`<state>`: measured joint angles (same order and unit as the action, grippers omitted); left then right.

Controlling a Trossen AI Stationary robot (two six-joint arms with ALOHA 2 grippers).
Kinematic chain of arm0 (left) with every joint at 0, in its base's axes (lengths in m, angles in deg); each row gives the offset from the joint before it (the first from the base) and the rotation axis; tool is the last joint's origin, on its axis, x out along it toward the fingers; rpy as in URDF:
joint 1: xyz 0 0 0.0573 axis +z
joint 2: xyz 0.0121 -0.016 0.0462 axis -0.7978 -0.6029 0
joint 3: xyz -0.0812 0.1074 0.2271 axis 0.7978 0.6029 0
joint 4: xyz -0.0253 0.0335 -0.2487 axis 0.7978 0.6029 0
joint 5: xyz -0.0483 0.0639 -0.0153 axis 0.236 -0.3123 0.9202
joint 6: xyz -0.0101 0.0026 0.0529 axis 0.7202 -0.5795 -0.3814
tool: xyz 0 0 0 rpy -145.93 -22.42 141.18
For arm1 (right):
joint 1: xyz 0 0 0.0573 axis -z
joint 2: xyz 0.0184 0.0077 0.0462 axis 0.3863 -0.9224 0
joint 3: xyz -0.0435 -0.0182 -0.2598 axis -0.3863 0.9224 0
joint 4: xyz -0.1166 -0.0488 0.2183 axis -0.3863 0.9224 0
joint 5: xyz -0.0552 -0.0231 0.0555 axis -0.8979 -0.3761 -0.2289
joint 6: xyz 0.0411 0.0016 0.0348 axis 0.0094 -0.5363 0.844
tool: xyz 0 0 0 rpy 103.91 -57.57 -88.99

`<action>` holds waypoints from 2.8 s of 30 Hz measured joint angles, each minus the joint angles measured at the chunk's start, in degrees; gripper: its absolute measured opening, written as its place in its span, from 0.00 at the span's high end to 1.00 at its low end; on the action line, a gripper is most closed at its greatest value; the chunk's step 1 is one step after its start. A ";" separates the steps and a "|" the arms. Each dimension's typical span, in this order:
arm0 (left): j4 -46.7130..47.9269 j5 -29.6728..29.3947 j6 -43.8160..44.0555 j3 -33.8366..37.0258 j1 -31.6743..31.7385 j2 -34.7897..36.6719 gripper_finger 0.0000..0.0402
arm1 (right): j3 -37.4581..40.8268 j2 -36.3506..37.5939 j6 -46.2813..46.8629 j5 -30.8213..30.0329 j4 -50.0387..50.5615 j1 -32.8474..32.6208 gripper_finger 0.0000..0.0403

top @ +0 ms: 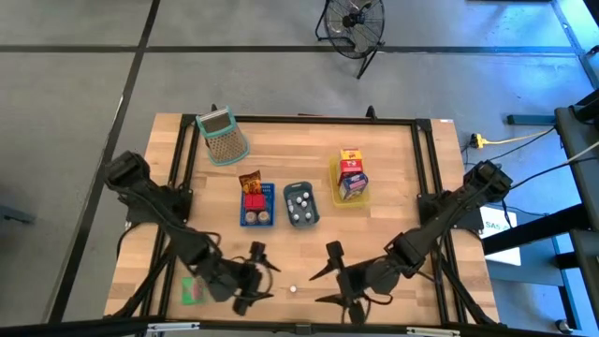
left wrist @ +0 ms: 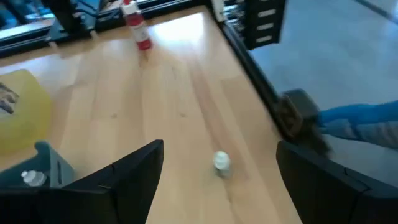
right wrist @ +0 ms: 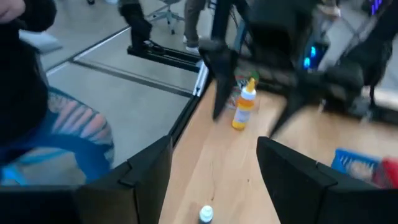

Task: Pick & Place Kitchen Items
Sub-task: Put the small food coloring bottle into the gray bin

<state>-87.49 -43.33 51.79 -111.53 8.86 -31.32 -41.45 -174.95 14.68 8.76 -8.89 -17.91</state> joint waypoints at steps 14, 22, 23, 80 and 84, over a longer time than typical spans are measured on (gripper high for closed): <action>-5.78 12.28 3.37 0.04 7.68 -8.78 0.23 | 0.00 0.17 -15.69 -12.06 -1.62 -8.05 0.41; -9.32 11.14 -0.29 0.04 6.91 -11.92 0.23 | 0.00 0.46 -20.88 -11.82 -0.07 -9.87 0.41; -10.49 10.69 0.38 0.04 6.93 -12.43 0.23 | 0.00 0.44 -20.72 -11.70 0.78 -9.87 0.41; -20.25 4.45 8.06 -0.02 6.06 -20.80 0.34 | 0.00 0.44 -13.16 -2.22 5.96 -9.65 0.41; -20.74 4.30 8.03 -0.02 6.06 -21.83 0.34 | 0.00 0.44 -13.18 -2.25 6.07 -9.61 0.41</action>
<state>-108.22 -39.03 59.82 -111.55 14.92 -53.15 -41.45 -174.51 1.51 6.51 -2.82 -27.51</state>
